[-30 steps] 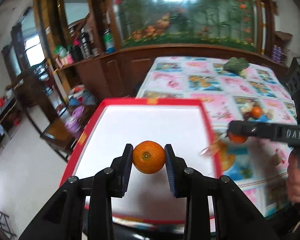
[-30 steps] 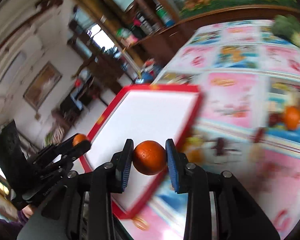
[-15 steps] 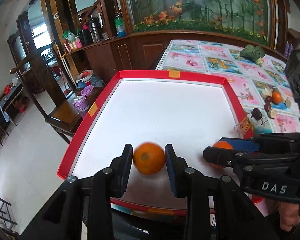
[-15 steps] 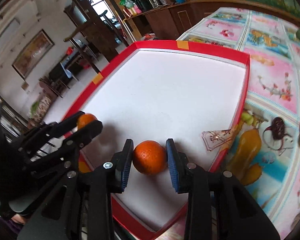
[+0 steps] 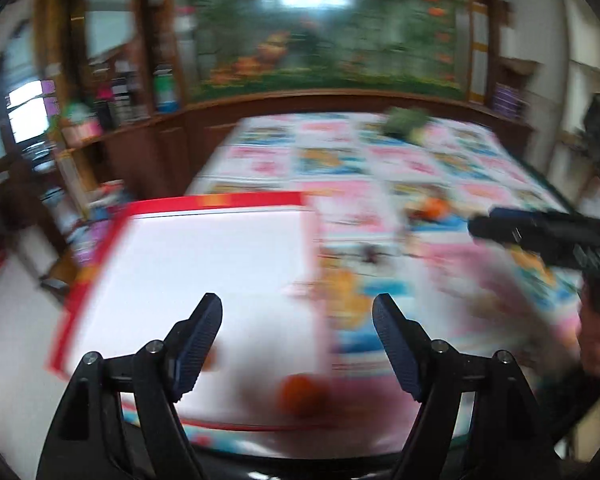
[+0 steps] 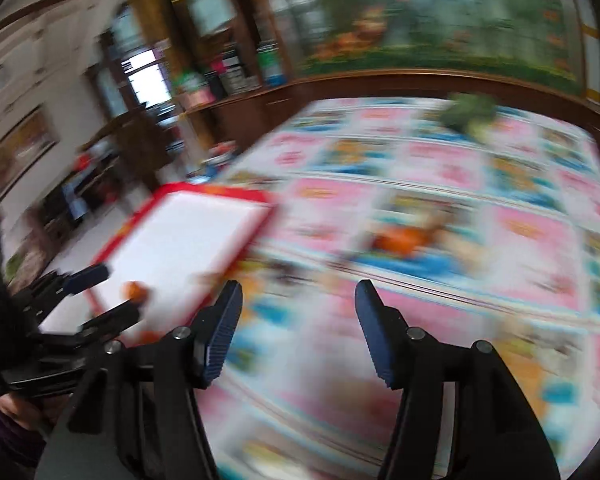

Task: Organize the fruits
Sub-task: 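Grasp a beige cube with the right tool while the left tool grasps a round beige cookie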

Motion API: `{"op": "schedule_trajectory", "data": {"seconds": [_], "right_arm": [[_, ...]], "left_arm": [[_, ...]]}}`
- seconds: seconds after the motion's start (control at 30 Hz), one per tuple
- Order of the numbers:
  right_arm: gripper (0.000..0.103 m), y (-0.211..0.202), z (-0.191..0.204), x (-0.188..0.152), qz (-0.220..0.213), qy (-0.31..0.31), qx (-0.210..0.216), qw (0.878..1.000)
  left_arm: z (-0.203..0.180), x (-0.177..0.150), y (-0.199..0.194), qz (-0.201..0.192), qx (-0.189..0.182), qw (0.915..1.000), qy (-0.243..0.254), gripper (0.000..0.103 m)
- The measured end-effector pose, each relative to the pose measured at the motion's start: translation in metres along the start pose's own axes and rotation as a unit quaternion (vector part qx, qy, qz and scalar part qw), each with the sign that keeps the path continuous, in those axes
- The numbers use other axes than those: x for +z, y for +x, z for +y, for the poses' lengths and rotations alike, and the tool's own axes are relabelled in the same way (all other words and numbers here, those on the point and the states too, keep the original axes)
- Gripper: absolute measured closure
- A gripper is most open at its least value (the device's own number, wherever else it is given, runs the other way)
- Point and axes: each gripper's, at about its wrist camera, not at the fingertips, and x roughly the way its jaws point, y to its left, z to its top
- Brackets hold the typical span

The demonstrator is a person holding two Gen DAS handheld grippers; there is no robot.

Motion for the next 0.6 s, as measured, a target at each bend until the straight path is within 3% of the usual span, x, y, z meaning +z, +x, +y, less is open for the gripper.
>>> {"op": "schedule_trajectory", "data": {"seconds": [0.13, 0.23, 0.37, 0.5, 0.6], "right_arm": [[0.043, -0.027, -0.068, -0.013, 0.003, 0.042, -0.06, 0.997], [0.043, -0.025, -0.094, -0.017, 0.035, 0.057, -0.073, 0.995], [0.043, -0.011, -0.101, -0.017, 0.054, 0.051, -0.08, 0.994], [0.043, 0.01, -0.105, -0.016, 0.063, 0.042, -0.088, 0.993], [0.049, 0.025, -0.108, -0.016, 0.08, 0.042, -0.098, 0.991]], "left_arm": [[-0.051, 0.001, 0.012, 0.021, -0.059, 0.9968, 0.05, 0.025], [-0.081, 0.006, 0.025, 0.039, -0.09, 0.9931, 0.064, 0.025], [-0.109, 0.007, 0.041, 0.054, -0.088, 0.9903, 0.093, 0.025], [-0.112, 0.004, 0.046, 0.069, -0.095, 0.9889, 0.091, 0.025], [-0.114, 0.004, 0.054, 0.082, -0.09, 0.9886, 0.089, 0.026]]}}
